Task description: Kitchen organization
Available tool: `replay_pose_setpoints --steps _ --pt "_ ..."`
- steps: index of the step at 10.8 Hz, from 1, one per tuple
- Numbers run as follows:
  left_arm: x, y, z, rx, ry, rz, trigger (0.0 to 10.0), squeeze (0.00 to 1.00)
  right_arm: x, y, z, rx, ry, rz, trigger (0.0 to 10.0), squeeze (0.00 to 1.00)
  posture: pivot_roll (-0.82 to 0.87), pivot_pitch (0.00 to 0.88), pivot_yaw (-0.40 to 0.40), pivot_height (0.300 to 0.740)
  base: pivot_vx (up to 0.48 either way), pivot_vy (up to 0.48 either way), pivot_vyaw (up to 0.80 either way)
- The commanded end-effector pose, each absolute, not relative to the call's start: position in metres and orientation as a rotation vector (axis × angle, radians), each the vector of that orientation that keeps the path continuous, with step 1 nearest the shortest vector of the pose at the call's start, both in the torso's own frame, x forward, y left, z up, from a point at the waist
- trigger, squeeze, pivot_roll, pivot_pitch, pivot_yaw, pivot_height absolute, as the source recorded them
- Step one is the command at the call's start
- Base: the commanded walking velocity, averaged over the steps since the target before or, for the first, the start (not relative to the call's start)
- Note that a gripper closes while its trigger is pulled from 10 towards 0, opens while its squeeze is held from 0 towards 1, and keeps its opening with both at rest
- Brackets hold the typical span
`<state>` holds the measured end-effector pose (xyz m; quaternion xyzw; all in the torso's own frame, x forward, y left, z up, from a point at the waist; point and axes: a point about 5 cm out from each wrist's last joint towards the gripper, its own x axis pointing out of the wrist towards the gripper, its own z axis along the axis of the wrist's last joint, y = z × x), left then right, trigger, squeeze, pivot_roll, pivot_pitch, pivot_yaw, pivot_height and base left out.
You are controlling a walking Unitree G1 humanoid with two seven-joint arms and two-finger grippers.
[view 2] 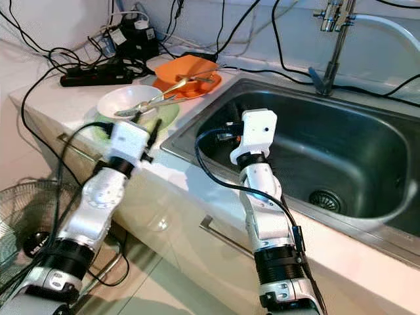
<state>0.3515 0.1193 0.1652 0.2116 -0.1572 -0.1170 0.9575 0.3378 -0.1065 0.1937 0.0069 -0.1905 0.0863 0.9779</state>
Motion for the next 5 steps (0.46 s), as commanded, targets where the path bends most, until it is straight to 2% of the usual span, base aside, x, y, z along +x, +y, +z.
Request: replay_pose_setpoints --steps 1,5 --pt "0.358 0.122 0.171 0.481 -0.314 -0.222 10.0 0.00 0.339 -0.100 0.192 0.002 -0.367 0.192 10.0 0.00 0.05 0.000 0.099 0.740 0.000 0.000 0.00" --pt "0.384 0.118 0.191 0.673 -0.317 -0.232 10.0 0.00 0.337 -0.098 0.192 0.007 -0.368 0.197 10.0 0.00 0.04 0.000 0.108 0.740 0.000 0.000 0.00"
